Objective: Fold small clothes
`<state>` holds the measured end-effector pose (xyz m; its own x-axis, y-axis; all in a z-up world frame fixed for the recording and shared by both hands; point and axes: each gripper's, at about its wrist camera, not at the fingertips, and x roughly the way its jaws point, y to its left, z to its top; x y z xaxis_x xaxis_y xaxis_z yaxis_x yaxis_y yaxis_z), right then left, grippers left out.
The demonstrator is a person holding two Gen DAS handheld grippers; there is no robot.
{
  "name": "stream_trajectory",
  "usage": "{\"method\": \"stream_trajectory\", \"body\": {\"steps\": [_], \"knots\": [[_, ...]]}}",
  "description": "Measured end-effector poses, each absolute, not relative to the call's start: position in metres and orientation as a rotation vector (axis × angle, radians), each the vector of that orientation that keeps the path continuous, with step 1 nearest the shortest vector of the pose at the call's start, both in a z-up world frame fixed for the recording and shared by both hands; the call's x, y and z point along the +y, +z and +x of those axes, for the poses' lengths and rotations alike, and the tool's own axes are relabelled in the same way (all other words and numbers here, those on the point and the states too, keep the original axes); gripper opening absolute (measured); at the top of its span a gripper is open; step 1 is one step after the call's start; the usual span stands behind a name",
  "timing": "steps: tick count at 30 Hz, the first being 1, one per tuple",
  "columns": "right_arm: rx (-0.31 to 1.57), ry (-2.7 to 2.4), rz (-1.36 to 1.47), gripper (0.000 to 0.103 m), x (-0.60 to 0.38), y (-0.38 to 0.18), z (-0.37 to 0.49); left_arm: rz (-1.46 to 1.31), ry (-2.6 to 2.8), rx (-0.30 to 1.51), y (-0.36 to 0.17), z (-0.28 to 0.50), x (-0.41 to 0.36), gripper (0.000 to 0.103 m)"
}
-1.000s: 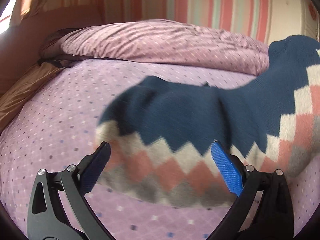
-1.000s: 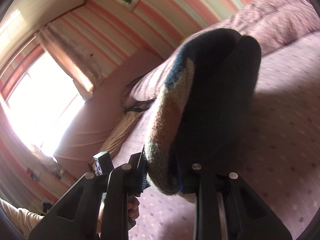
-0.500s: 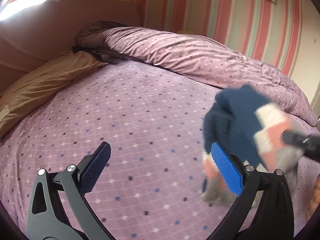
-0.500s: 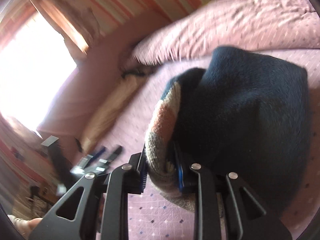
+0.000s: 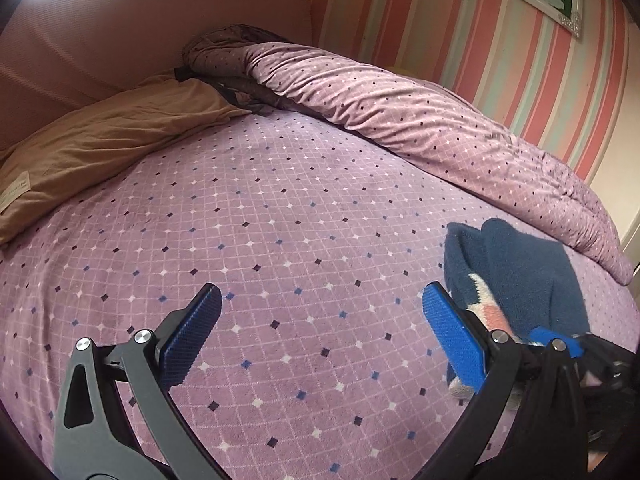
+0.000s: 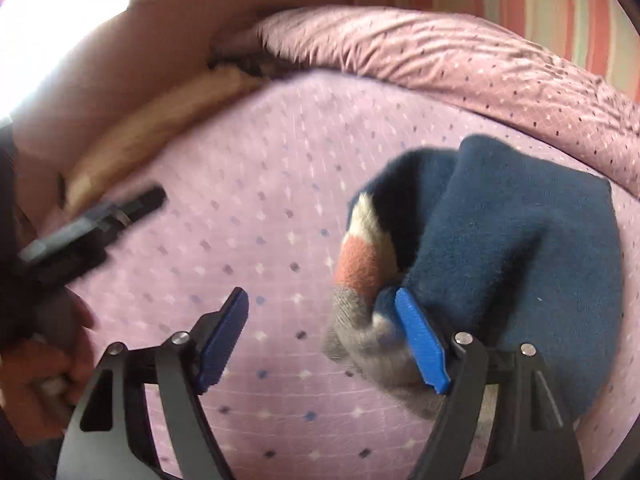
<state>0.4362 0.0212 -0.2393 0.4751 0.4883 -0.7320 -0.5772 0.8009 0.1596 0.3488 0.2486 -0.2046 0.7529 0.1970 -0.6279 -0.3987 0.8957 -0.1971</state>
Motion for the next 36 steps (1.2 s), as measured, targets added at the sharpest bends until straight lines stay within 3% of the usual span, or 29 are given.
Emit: {"method": "stream_trajectory", "body": {"steps": [2,3,4,11,13,15,17,18,21,24,32,36], "knots": [[0.718,0.473,-0.140,0.079,0.016,-0.211,0.419,-0.338,0.317,0.635,-0.200,0.347,0.247,0.100],[0.670,0.361,-0.204,0.087,0.008,-0.206,0.416,-0.331,0.311,0.629,-0.197,0.347,0.244,0.100],[0.631,0.250,-0.263,0.089,0.001,-0.204,0.417,-0.324,0.307,0.625,-0.195,0.347,0.242,0.100],[0.773,0.216,-0.368,0.086,0.009,-0.248,0.445,-0.309,0.276,0.612,-0.181,0.345,0.232,0.100],[0.780,0.250,-0.421,0.057,0.028,-0.261,0.437,-0.288,0.281,0.606,-0.177,0.344,0.233,0.100],[0.766,0.272,-0.485,0.044,0.046,-0.277,0.429,-0.281,0.286,0.606,-0.175,0.343,0.235,0.100],[0.735,0.264,-0.519,0.043,0.054,-0.280,0.419,-0.292,0.280,0.621,-0.174,0.347,0.237,0.100],[0.730,0.264,-0.510,0.047,0.051,-0.279,0.420,-0.302,0.266,0.634,-0.174,0.351,0.237,0.100],[0.708,0.252,-0.334,0.102,0.009,-0.249,0.411,-0.317,0.149,0.705,-0.178,0.377,0.218,0.100],[0.659,0.298,-0.157,0.101,-0.047,-0.225,0.396,-0.290,0.039,0.761,-0.181,0.405,0.188,0.100],[0.654,0.265,-0.090,0.101,-0.159,-0.221,0.370,-0.238,-0.085,0.902,-0.198,0.467,0.114,0.100],[0.699,0.246,-0.001,0.101,-0.189,-0.228,0.389,-0.356,-0.086,1.027,-0.220,0.483,0.106,0.090]]}}
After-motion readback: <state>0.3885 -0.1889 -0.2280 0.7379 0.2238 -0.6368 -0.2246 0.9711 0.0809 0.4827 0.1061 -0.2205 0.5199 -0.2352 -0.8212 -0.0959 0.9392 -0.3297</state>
